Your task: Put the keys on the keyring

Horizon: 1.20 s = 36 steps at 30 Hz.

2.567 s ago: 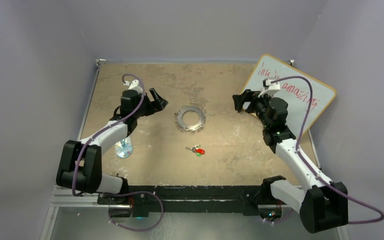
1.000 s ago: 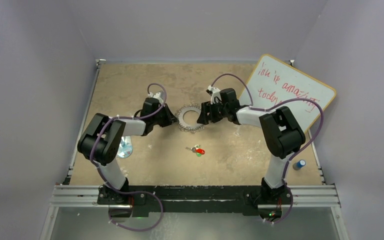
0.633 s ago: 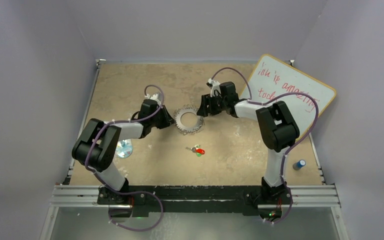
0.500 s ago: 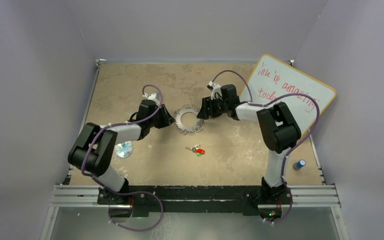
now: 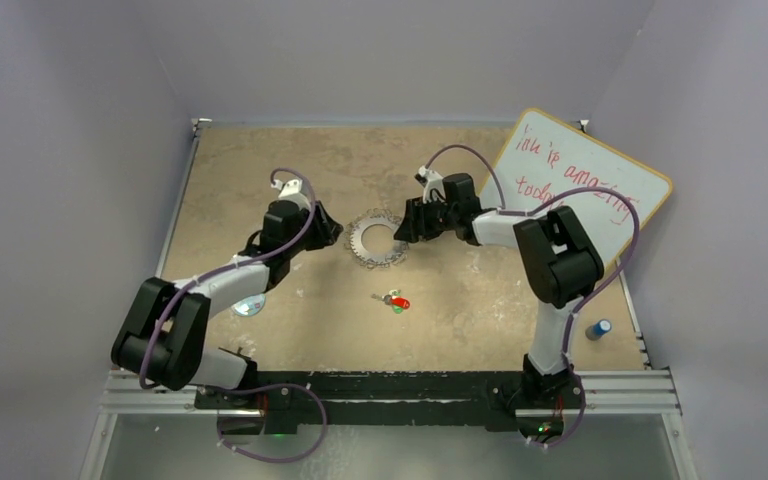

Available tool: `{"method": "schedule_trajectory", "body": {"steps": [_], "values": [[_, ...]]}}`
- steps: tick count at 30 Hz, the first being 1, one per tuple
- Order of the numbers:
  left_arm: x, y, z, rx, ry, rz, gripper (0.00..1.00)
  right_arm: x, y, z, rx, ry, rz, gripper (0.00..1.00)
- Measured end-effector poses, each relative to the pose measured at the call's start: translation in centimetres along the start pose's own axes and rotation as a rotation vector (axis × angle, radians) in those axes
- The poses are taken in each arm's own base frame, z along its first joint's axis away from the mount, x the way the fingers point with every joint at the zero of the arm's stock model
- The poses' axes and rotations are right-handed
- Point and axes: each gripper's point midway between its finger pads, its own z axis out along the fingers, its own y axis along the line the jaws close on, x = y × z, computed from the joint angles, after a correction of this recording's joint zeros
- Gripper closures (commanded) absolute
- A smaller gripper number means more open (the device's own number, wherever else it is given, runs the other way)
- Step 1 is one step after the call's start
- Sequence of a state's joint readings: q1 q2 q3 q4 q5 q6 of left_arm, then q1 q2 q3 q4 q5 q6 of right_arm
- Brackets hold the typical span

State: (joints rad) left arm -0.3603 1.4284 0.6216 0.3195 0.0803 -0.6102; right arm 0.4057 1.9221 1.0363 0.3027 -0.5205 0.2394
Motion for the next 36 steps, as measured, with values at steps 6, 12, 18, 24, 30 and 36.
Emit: {"method": "schedule_trajectory", "body": {"steps": [6,12,18,24,30,36], "values": [[-1.2,-0.3,-1.9,0.021,-0.081,0.038,0.60,0.2,1.2,0.6,-0.069,0.004,-0.010,0.44],[-2.0,-0.5,-2.5,0.033,-0.128,0.070,0.61,2.2,4.5,0.8,-0.215,0.020,0.000,0.45],[-1.7,-0.3,-2.4,0.034,-0.122,0.080,0.61,4.0,6.0,-0.4,-0.279,0.035,0.048,0.45],[-0.3,0.4,-2.1,0.024,-0.086,0.075,0.61,2.0,5.8,-0.8,-0.224,-0.009,0.017,0.45],[2.1,1.3,-1.4,0.011,-0.011,0.046,0.61,-0.1,4.7,-0.4,-0.139,-0.045,-0.003,0.50],[4.1,1.7,-0.6,0.018,0.052,0.019,0.61,0.4,3.4,0.8,-0.106,-0.031,0.018,0.66]]}}
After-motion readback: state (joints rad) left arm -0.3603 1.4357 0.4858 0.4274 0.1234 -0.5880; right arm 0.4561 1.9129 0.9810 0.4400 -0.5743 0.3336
